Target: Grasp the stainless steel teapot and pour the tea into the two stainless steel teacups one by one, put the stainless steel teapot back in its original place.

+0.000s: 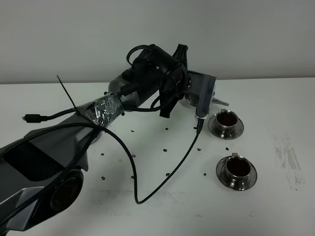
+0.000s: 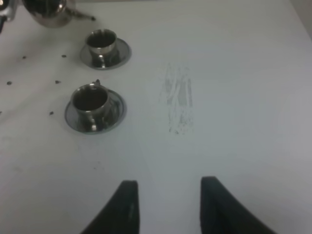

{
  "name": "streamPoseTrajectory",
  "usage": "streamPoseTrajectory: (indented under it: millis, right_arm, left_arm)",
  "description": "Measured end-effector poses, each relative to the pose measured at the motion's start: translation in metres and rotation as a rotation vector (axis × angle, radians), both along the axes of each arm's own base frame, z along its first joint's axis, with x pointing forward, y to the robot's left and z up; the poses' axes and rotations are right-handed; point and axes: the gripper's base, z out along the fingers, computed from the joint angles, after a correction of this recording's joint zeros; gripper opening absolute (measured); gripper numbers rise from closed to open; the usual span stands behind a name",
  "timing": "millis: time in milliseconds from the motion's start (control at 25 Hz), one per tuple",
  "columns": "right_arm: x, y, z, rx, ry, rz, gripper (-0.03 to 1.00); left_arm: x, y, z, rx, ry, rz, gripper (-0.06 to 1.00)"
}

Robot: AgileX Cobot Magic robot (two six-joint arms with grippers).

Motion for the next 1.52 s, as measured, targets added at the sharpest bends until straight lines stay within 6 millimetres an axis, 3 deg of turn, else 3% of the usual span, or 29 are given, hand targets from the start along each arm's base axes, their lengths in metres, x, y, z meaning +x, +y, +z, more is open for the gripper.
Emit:
streamPoseTrajectory:
  millis: [200,320,520,760,880,1080,1360,1520]
  right_arm:
    - [0.0,0.0,0.0,0.0,0.0,0.0,0.29]
    - [0.0,0.0,0.0,0.0,0.0,0.0,0.29]
    - [0.0,0.0,0.0,0.0,0.0,0.0,0.29]
    - [0.0,0.0,0.0,0.0,0.0,0.0,0.29]
    - [0.0,0.0,0.0,0.0,0.0,0.0,0.29]
    - [0.0,0.0,0.0,0.0,0.0,0.0,0.29]
    - [0.0,0.0,0.0,0.0,0.0,0.0,0.29]
    - [0.0,0.0,0.0,0.0,0.0,0.0,0.29]
  left_arm:
    - [-0.011,0.02,0.032,-0.107,0.034,0.09,0.22]
    - [-0.021,0.036,0.034,-0.134,0.096,0.142,0.22]
    - [-0.035,0.05,0.018,-0.234,0.268,0.266,0.22]
    - [-0.043,0.046,0.008,-0.404,0.43,0.413,0.22]
    - [-0.043,0.045,0.007,-0.467,0.471,0.485,0.22]
    - [-0.04,0.046,-0.012,-0.501,0.539,0.603,0.22]
    - [-0.041,0.054,-0.037,-0.512,0.559,0.656,0.22]
    - [-0.042,0.054,-0.039,-0.525,0.564,0.662,0.22]
